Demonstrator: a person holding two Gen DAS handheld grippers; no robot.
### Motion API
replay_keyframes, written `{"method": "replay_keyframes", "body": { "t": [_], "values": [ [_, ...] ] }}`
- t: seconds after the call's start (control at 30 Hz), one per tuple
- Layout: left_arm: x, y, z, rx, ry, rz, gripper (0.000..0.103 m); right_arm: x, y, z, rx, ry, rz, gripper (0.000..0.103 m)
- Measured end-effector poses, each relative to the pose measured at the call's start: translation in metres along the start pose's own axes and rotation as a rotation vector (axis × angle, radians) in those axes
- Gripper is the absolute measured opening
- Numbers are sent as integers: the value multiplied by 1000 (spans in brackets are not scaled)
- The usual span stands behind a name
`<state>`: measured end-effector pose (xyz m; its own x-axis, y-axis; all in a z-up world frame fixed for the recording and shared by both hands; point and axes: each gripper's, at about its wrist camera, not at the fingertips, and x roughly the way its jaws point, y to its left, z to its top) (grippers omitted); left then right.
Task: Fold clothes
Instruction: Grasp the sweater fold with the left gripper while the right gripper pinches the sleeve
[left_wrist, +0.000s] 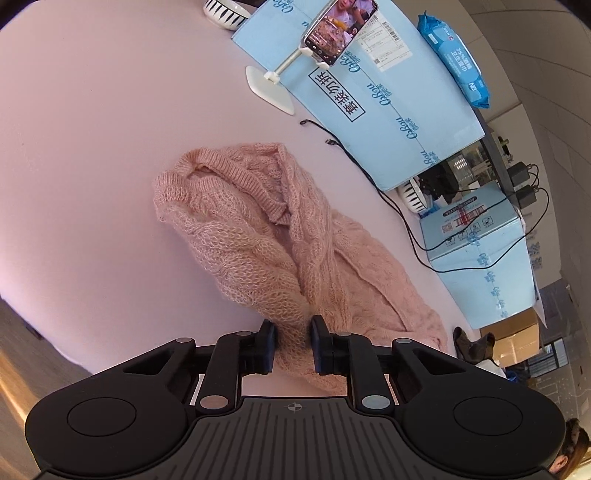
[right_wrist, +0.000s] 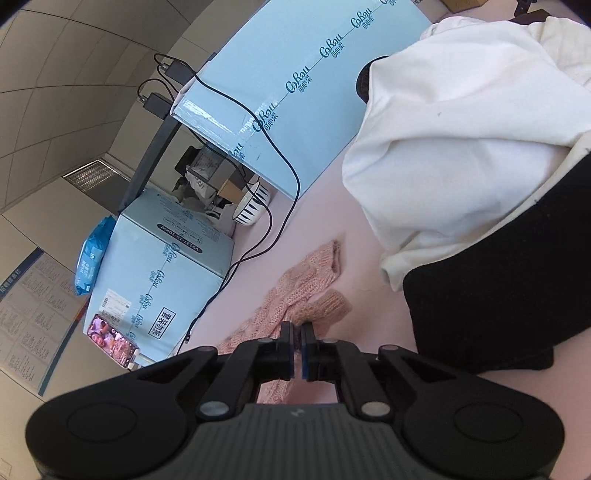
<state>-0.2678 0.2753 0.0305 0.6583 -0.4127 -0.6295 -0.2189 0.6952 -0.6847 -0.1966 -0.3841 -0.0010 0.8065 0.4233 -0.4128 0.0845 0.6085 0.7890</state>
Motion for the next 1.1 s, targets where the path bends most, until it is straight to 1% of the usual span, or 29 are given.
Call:
{"method": "replay_keyframes", "body": {
  "t": [0.07, 0.17, 0.23, 0.27, 0.3, 0.37, 0.43, 0.5, 0.53, 0.63, 0.67, 0.7, 0.73, 0.77, 0.8, 0.87, 0.97, 1.03, 1.1],
  "values": [
    [8, 9, -6, -33, 18, 16, 19, -2, -4, -5, -14, 20, -37, 4],
    [13, 16, -10, -54, 22, 4, 20, 9, -15, -17, 18, 87, -71, 4],
    [11, 16, -11, -47, 29, -12, 33, 11, -20, -21, 36, 100, -74, 4],
    [10, 14, -11, -43, 46, -27, 49, 10, -20, -21, 33, 96, -72, 4],
    [9, 12, -12, -40, 62, -47, 71, 9, -20, -22, 30, 92, -69, 4],
    [10, 4, -14, -17, 84, -64, 91, 7, -18, -22, 21, 83, -63, 4],
    [12, -5, -17, 11, 103, -66, 96, 7, -17, -22, 16, 82, -59, 4],
    [21, -8, -18, 23, 110, -74, 103, 9, -17, -23, 19, 89, -57, 4],
    [24, -8, -17, 15, 107, -88, 103, 11, -18, -24, 25, 93, -56, 4],
    [31, 0, -11, -52, 75, -135, 102, 13, -21, -24, 40, 98, -58, 4],
    [32, -1, -11, -49, 65, -129, 99, 13, -21, -25, 44, 98, -56, 4],
    [33, -5, -11, -26, 49, -91, 78, 13, -22, -25, 45, 98, -56, 4],
    [33, -11, -13, 4, 34, -27, 56, 12, -22, -25, 47, 96, -54, 4],
    [34, -16, -15, 32, 23, 44, 22, 11, -22, -25, 48, 94, -52, 4],
    [35, -20, -16, 54, 15, 86, 21, 11, -22, -25, 48, 93, -50, 4],
    [35, -26, -18, 93, 4, 106, 20, 12, -21, -25, 44, 97, -46, 4],
    [34, -43, -28, 188, -32, 168, 20, 13, -18, -23, 31, 105, -44, 4],
    [32, -49, -33, 219, -45, 181, 20, 13, -16, -22, 26, 106, -44, 4],
    [28, -50, -35, 223, -48, 174, 20, 10, -13, -22, 17, 107, -43, 4]
  ]
}}
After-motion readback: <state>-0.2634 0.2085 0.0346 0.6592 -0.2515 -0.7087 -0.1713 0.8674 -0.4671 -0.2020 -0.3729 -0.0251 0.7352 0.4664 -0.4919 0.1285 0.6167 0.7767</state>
